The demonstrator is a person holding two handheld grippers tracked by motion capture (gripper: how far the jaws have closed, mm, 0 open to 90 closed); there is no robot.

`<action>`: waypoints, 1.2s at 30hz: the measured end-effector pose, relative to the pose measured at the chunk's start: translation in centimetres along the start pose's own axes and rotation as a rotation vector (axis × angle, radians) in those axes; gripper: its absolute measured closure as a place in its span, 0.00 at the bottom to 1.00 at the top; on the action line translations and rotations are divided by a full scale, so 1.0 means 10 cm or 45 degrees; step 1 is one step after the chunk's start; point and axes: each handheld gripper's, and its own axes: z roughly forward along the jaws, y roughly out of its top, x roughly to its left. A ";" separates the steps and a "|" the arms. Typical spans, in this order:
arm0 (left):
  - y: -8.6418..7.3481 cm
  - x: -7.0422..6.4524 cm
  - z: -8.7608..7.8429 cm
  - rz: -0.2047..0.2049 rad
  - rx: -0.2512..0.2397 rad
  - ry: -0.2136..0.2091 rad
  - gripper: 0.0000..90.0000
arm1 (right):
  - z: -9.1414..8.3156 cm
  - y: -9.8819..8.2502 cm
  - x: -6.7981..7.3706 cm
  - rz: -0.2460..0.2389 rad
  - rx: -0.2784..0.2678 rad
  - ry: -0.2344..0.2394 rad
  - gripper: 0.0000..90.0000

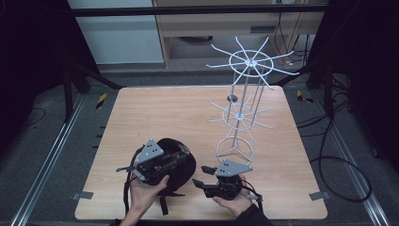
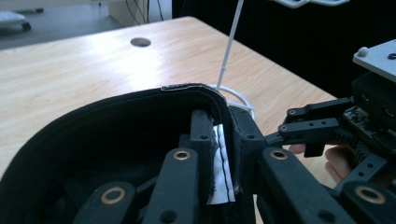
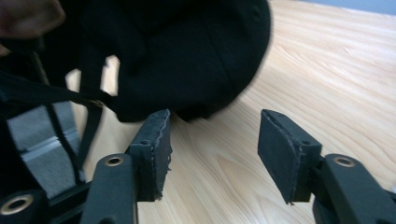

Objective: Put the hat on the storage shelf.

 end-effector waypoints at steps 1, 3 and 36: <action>0.01 -0.01 -0.01 0.003 -0.009 -0.008 0.90 | 0.00 0.02 0.01 0.002 -0.014 0.011 0.46; 0.02 -0.03 -0.02 0.012 -0.021 -0.027 0.90 | 0.00 0.07 0.02 0.013 -0.041 0.024 0.43; -0.30 0.16 -0.48 0.011 -0.100 0.091 0.86 | 0.25 0.50 0.25 -0.246 0.056 -0.084 0.87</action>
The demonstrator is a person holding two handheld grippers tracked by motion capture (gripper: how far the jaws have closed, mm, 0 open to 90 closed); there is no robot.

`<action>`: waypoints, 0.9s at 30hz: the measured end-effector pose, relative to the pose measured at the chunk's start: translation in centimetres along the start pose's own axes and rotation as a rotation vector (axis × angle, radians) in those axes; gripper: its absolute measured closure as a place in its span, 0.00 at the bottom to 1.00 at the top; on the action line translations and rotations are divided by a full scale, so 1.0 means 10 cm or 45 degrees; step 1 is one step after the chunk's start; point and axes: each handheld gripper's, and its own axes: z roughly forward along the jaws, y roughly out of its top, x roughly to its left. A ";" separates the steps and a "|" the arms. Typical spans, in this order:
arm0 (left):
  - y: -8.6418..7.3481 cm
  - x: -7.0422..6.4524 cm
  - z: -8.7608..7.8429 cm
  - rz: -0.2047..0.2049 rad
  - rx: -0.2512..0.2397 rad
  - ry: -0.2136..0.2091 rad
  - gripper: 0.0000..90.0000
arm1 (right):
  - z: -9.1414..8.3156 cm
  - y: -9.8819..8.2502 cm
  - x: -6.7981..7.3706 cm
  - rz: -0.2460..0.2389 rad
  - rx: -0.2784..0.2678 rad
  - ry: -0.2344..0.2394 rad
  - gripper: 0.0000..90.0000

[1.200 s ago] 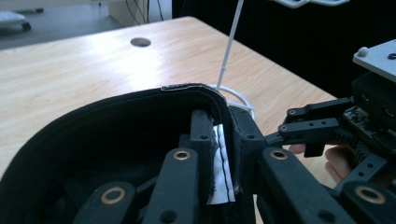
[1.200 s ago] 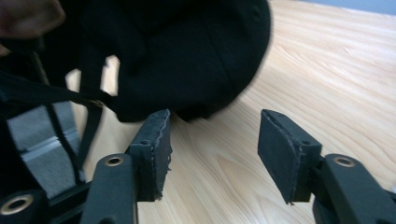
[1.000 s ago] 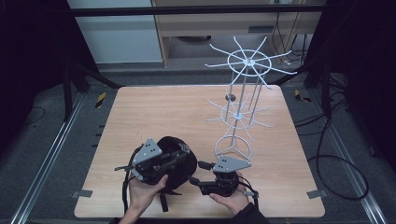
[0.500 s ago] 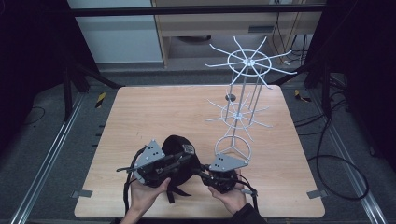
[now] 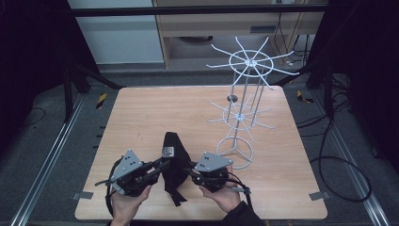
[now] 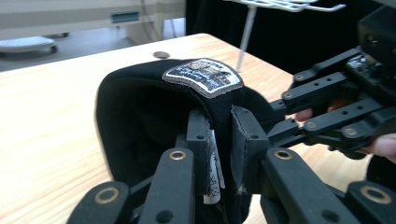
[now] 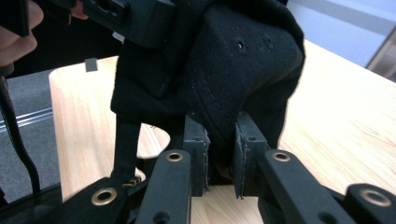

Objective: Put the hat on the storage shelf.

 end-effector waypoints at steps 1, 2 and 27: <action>-0.03 0.03 -0.03 -0.008 0.001 0.016 0.86 | 0.04 0.02 0.02 -0.003 0.007 0.004 0.86; -0.05 0.06 -0.06 -0.016 0.003 0.035 0.86 | 0.09 0.05 0.04 -0.009 0.012 0.009 0.84; -0.57 0.79 -0.22 -0.151 0.235 0.352 0.84 | -0.36 -0.78 -0.19 0.094 0.182 -0.123 0.49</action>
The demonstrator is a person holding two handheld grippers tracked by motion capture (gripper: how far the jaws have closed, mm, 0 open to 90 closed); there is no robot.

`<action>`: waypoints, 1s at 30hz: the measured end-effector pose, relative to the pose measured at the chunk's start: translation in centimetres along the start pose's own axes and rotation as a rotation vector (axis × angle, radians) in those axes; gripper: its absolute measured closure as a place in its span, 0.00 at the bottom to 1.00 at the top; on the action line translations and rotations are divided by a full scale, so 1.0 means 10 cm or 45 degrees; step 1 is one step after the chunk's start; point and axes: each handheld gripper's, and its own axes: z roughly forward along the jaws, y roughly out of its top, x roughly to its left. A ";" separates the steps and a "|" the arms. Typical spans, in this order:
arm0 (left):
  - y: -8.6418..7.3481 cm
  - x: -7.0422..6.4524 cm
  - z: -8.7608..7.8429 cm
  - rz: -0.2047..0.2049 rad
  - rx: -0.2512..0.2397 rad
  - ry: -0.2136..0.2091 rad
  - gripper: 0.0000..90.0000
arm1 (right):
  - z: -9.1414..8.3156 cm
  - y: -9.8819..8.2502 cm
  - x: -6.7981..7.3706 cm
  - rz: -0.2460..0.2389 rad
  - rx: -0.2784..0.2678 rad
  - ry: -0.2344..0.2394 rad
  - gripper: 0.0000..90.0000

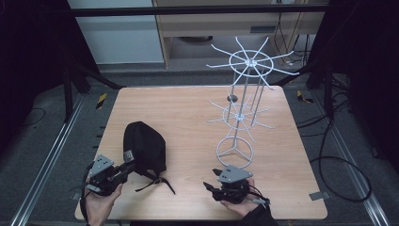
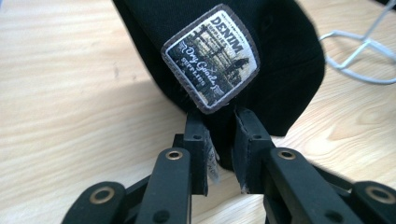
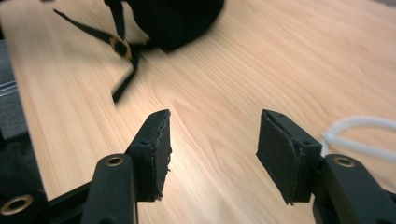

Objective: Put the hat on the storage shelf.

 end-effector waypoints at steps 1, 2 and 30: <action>-0.02 0.02 0.01 -0.006 0.017 0.003 0.84 | -0.02 -0.04 -0.03 0.010 0.005 -0.014 0.49; -0.03 0.03 0.02 -0.005 0.031 0.013 0.84 | -0.04 -0.06 -0.06 0.021 0.006 -0.026 0.49; -0.23 0.13 0.04 -0.087 0.269 0.270 0.26 | -0.28 -0.29 -0.28 0.106 -0.014 -0.133 0.45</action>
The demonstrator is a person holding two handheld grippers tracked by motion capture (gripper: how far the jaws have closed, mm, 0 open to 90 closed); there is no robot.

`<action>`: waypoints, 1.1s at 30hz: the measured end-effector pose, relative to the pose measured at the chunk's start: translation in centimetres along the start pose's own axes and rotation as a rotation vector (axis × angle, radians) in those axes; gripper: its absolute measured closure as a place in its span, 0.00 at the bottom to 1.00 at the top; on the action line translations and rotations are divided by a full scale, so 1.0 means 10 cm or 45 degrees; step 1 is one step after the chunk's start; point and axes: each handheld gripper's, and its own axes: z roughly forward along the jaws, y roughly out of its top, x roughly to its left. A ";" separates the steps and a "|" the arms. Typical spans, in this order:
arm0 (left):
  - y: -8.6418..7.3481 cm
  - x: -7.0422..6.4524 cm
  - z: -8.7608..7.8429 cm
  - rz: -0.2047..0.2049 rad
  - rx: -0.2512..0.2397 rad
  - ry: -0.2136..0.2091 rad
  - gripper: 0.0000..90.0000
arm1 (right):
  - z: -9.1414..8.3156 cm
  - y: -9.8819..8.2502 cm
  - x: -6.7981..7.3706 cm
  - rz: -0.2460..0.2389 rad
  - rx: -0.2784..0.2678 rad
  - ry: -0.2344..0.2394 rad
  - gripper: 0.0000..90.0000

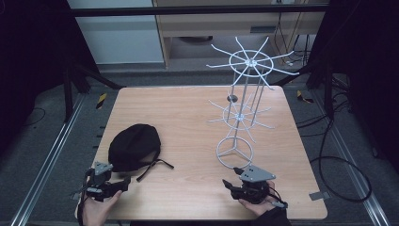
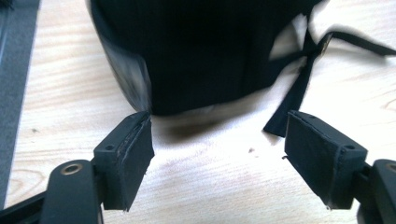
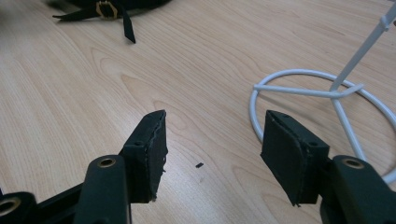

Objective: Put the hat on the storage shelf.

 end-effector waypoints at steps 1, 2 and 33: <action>0.00 0.00 -0.02 -0.002 -0.002 -0.003 0.26 | 0.00 0.00 -0.01 0.000 0.000 -0.002 0.45; 0.01 -0.01 -0.03 0.000 -0.013 -0.005 0.26 | -0.01 0.00 -0.01 0.001 -0.001 -0.003 0.45; 0.87 0.14 0.25 0.131 -0.141 -0.086 0.52 | -0.33 -0.20 -0.47 0.186 -0.031 -0.165 0.45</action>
